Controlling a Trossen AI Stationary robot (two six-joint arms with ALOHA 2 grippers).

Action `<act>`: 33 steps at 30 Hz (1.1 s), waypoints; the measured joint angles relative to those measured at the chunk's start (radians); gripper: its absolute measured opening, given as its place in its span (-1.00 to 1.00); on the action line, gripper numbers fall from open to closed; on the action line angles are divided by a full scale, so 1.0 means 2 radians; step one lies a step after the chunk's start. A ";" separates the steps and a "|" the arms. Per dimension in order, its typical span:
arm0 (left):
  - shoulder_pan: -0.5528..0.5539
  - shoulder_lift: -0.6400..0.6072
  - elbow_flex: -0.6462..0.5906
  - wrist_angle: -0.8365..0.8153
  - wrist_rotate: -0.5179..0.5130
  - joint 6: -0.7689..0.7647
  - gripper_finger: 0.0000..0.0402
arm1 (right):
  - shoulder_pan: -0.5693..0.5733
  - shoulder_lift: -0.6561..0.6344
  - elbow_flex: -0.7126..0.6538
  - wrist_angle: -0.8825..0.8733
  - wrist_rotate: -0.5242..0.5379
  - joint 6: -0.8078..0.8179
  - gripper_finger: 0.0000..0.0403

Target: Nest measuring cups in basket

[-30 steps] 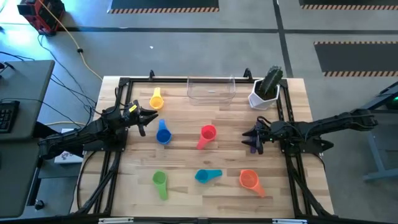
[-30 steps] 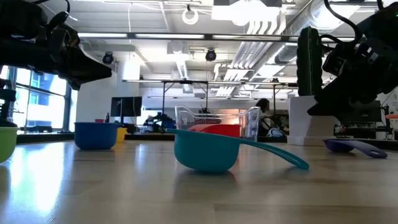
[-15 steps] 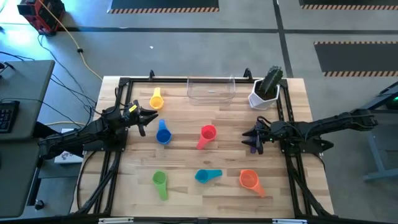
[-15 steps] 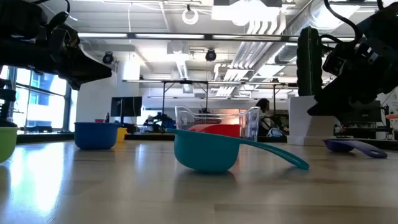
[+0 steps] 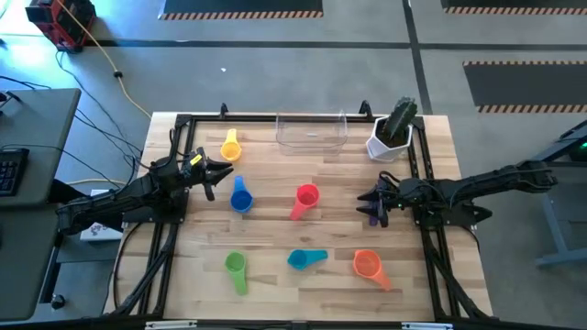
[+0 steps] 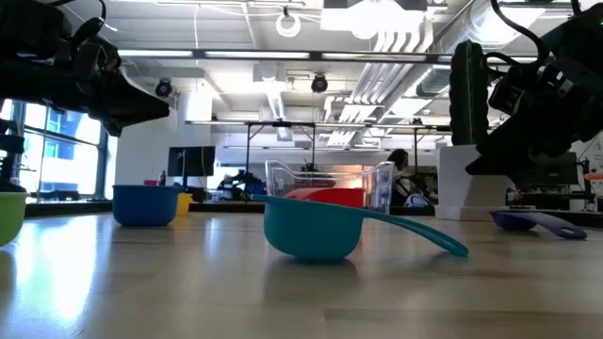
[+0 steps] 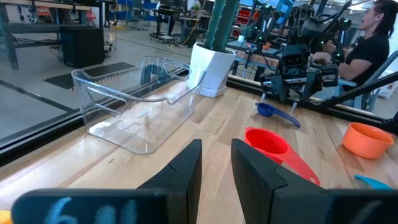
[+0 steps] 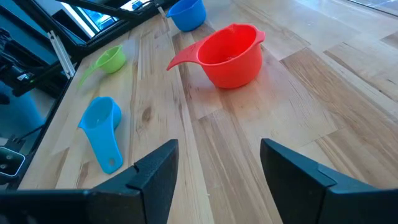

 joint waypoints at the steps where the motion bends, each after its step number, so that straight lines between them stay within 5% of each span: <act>1: 0.000 0.000 0.000 0.000 0.000 0.000 -0.61 | 0.000 0.000 0.000 0.000 0.000 0.000 0.08; 33: 0.000 0.000 0.000 0.000 -0.012 0.003 -0.61 | 0.000 0.000 0.000 0.000 0.000 0.000 0.08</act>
